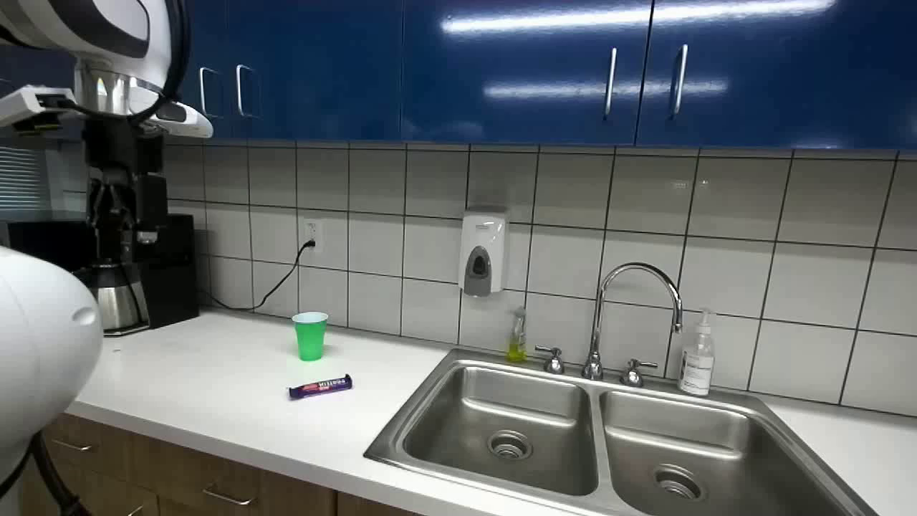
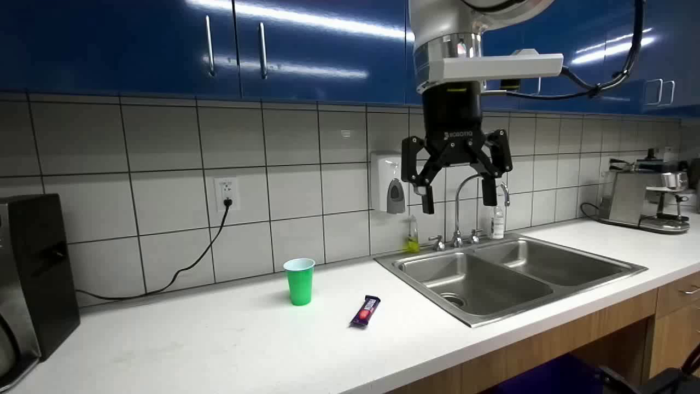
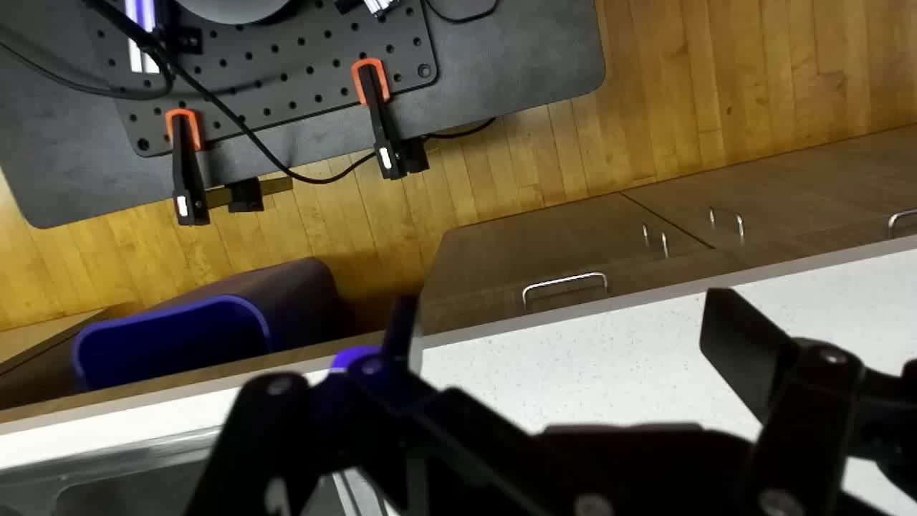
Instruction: Place the snack bar inside the sink
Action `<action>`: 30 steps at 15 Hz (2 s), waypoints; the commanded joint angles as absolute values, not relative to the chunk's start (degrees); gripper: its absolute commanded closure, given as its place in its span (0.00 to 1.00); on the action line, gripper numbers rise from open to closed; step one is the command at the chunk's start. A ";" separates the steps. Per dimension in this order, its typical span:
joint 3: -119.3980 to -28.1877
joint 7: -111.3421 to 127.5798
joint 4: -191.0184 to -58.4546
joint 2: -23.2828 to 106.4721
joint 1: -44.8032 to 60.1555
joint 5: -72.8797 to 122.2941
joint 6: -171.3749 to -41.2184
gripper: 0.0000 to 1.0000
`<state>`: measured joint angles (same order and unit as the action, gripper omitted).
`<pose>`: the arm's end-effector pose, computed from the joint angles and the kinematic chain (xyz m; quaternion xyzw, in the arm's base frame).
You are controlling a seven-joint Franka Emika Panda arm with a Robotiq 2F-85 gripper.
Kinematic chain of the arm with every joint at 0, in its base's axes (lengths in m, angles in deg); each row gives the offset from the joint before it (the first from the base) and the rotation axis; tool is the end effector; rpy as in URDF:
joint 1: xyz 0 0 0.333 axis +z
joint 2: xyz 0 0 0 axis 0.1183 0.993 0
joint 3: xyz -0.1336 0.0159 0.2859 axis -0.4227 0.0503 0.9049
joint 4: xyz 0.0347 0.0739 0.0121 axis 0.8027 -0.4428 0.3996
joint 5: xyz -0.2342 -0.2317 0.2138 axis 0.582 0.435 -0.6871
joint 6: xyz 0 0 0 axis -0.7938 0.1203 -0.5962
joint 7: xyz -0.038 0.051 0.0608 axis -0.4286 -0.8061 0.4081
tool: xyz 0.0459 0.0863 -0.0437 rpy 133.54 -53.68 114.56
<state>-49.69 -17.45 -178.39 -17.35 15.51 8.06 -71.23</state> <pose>0.2745 0.1845 0.4813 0.9951 -0.0866 -0.0421 0.0220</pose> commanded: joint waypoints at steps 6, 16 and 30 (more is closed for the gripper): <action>-49.58 -17.34 -178.31 -17.32 15.32 8.01 -71.13 0.00; -47.68 -18.84 -177.52 -4.08 15.03 8.64 -83.89 0.00; -49.99 -31.57 -165.75 27.12 16.42 24.31 -104.34 0.00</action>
<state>-48.46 -26.78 -170.80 20.36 15.46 19.53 -103.08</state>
